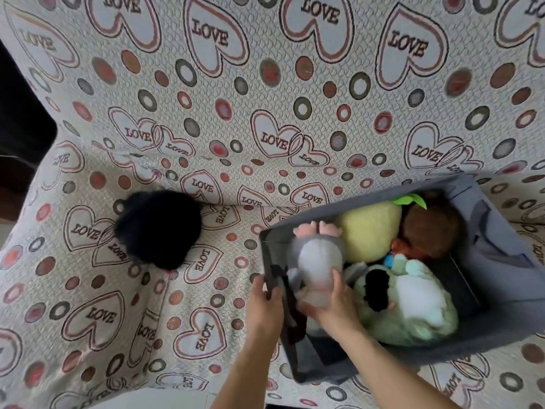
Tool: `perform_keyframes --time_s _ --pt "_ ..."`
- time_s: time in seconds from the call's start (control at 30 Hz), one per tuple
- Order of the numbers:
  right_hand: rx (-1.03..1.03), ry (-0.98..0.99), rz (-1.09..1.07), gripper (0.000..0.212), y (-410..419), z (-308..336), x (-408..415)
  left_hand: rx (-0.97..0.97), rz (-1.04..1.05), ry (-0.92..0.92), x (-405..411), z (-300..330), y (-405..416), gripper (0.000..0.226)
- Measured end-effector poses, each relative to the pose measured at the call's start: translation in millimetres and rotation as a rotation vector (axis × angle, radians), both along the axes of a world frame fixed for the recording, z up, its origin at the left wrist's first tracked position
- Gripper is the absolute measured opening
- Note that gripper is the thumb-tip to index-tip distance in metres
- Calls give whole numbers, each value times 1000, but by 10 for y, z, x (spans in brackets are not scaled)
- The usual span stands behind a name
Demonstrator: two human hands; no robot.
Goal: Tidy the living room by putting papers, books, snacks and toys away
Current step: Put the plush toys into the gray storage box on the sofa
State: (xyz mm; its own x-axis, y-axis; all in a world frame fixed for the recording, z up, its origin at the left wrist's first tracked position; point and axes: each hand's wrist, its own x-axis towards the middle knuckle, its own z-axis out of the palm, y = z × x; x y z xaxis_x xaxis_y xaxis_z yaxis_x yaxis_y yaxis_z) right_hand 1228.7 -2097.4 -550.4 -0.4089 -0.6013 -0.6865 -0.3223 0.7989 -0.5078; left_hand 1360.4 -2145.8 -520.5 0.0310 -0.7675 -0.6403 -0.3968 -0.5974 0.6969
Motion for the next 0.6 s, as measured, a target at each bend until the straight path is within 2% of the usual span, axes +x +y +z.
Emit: perform_keyframes --time_s 0.07,0.17,0.23,0.33,0.4,0.5,0.6 --pt "-29 -102 -85 132 -27 -19 70 -81 3 78 -2 169 34 23" --pt "-136 -194 -144 122 -69 -90 147 -117 -47 180 -17 347 130 29" --pt "-123 -197 -138 122 -75 -192 153 -118 -65 200 -10 411 152 31" --pt "-38 -207 -88 109 -78 -120 154 -172 -107 79 15 406 109 31" --pt "-7 -281 -21 98 -79 -21 141 -204 -133 -22 53 361 74 30" --pt "9 -386 66 103 -88 -102 99 -212 -167 -139 127 347 37 32" --pt "-50 -533 45 105 -115 -193 132 -259 -128 -177 186 427 -26 36"
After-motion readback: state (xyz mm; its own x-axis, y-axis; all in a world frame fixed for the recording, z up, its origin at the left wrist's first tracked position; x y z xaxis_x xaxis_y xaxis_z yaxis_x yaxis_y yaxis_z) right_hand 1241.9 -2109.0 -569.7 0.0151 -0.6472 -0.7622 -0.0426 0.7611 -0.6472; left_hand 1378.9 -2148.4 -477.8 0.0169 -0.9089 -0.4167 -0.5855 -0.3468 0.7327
